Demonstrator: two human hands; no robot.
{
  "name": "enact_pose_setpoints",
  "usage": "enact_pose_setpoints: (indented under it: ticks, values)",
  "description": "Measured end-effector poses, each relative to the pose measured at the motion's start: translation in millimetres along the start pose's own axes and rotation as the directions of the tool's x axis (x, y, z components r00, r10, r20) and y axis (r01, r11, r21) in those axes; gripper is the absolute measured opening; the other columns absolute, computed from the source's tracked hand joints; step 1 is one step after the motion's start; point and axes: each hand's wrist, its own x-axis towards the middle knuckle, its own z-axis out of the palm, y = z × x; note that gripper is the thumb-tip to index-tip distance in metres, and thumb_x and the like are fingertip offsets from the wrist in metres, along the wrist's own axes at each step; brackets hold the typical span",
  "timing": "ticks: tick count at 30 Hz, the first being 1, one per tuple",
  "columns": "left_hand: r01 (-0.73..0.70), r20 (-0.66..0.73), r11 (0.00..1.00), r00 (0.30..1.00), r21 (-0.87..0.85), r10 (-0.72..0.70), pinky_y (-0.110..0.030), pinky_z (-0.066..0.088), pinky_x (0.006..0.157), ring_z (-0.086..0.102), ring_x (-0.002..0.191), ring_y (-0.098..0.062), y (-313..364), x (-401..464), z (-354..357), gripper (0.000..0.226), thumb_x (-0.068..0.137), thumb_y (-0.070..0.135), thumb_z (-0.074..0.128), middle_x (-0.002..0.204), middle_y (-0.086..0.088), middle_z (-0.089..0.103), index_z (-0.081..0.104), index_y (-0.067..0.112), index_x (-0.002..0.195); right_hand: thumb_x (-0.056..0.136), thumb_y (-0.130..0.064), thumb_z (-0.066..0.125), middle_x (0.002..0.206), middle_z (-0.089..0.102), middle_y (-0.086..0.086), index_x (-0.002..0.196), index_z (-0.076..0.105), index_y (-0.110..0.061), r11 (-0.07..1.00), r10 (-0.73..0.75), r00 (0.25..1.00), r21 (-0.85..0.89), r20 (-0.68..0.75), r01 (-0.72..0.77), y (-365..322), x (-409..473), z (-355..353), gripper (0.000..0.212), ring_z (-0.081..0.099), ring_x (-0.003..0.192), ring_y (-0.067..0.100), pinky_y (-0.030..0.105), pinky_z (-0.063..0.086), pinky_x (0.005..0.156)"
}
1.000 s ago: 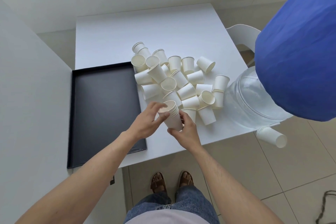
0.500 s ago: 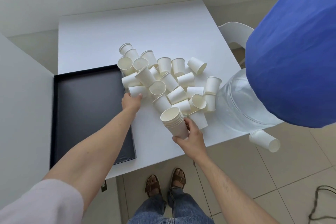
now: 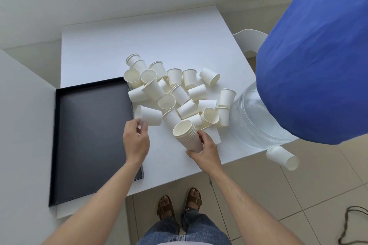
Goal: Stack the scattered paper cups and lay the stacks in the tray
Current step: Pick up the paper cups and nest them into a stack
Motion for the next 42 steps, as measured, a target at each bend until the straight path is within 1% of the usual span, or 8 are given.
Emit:
enact_pose_setpoints:
  ticks: [4,9,17,22,28,33,37,42]
  values:
    - [-0.211,0.228,0.976,0.949,-0.059,0.219,-0.011,0.039,0.067,0.052,0.074,-0.002,18.5,-10.7,1.1,0.009,0.096,0.01,0.058,0.092,0.008,0.056,0.064,0.016,0.093,0.068,-0.014,0.075,0.116,0.057,-0.012,0.122,0.052,-0.036,0.999,-0.037,0.999,-0.025,0.006,0.037,-2.5,-1.4,2.5,0.063,0.053,0.104,-0.004,0.013,0.042,0.079]
    - [-0.25,0.527,0.968,0.821,-0.014,0.22,-0.021,0.038,0.073,0.052,0.078,-0.005,22.7,-16.8,7.6,0.012,0.098,0.011,0.056,0.092,0.002,0.057,0.065,0.017,0.093,0.069,-0.016,0.077,0.11,0.057,-0.015,0.118,0.053,-0.031,0.996,-0.084,0.996,-0.007,-0.007,0.084,-8.8,-3.7,8.1,0.056,0.053,0.102,-0.004,0.016,0.046,0.078]
    - [-0.255,0.538,0.967,0.813,-0.015,0.223,-0.033,0.044,0.099,0.044,0.122,-0.015,29.3,-48.9,32.2,0.059,0.091,0.033,0.068,0.138,0.002,0.035,0.043,0.025,0.144,0.073,-0.027,0.081,0.121,0.057,-0.011,0.127,0.048,-0.033,0.988,-0.012,0.997,0.153,-0.075,0.024,-5.2,-16.0,4.3,0.064,0.057,0.109,0.008,0.024,0.055,0.083]
    - [0.147,0.595,0.952,0.802,-0.268,0.044,-0.026,0.054,0.084,0.065,0.106,-0.008,38.2,-75.0,58.5,0.093,0.08,0.029,0.081,0.135,0.014,0.05,0.017,0.048,0.146,0.068,-0.05,0.078,0.124,0.059,-0.013,0.129,0.049,-0.034,0.975,-0.005,0.991,0.22,-0.132,0.034,0.2,-27.6,-4.5,0.07,0.057,0.112,0.002,0.017,0.053,0.083]
    - [0.033,0.615,0.976,0.781,-0.217,0.111,-0.021,0.054,0.069,0.065,0.093,-0.003,32.4,-79.7,79.5,0.086,0.08,0.017,0.08,0.125,0.005,0.054,0.025,0.042,0.14,0.077,-0.039,0.083,0.128,0.052,-0.018,0.137,0.048,-0.026,0.971,0.07,0.972,0.238,-0.225,-0.014,32.6,-46.6,-41.9,0.071,0.049,0.116,-0.01,0.016,0.05,0.086]
    - [-0.018,0.648,0.986,0.752,-0.165,0.122,-0.017,0.049,0.069,0.059,0.101,-0.009,31.5,-80.0,88.2,0.094,0.074,0.021,0.081,0.12,0.007,0.05,0.021,0.038,0.145,0.085,-0.023,0.077,0.1,0.059,-0.006,0.112,0.063,-0.017,0.994,0.104,0.724,0.091,-0.682,-0.057,69.7,-69.0,-106.7,0.031,0.06,0.097,0.024,0.037,0.052,0.082]
    - [-0.019,0.674,0.991,0.731,-0.132,0.104,-0.019,0.049,0.071,0.057,0.103,-0.008,27.5,-78.5,90.9,0.101,0.068,0.026,0.081,0.121,0.004,0.05,0.02,0.037,0.147,0.081,-0.018,0.078,0.126,0.055,0.02,0.122,0.058,-0.002,0.945,0.091,0.515,-0.088,-0.852,-0.314,105.8,-70.6,-160.1,0.048,0.048,0.114,0.044,0.041,0.036,0.096]
    - [-0.02,0.689,0.993,0.719,-0.114,0.093,-0.022,0.051,0.074,0.058,0.104,-0.012,24.9,-79.7,91.8,0.102,0.064,0.031,0.079,0.124,-0.001,0.05,0.02,0.038,0.147,0.083,-0.037,0.075,0.162,0.012,0.009,0.149,0.033,-0.027,0.883,0.364,0.663,0.015,-0.654,-0.47,122.7,-46.3,-198.2,0.079,0.031,0.139,0.037,0.05,0.04,0.108]
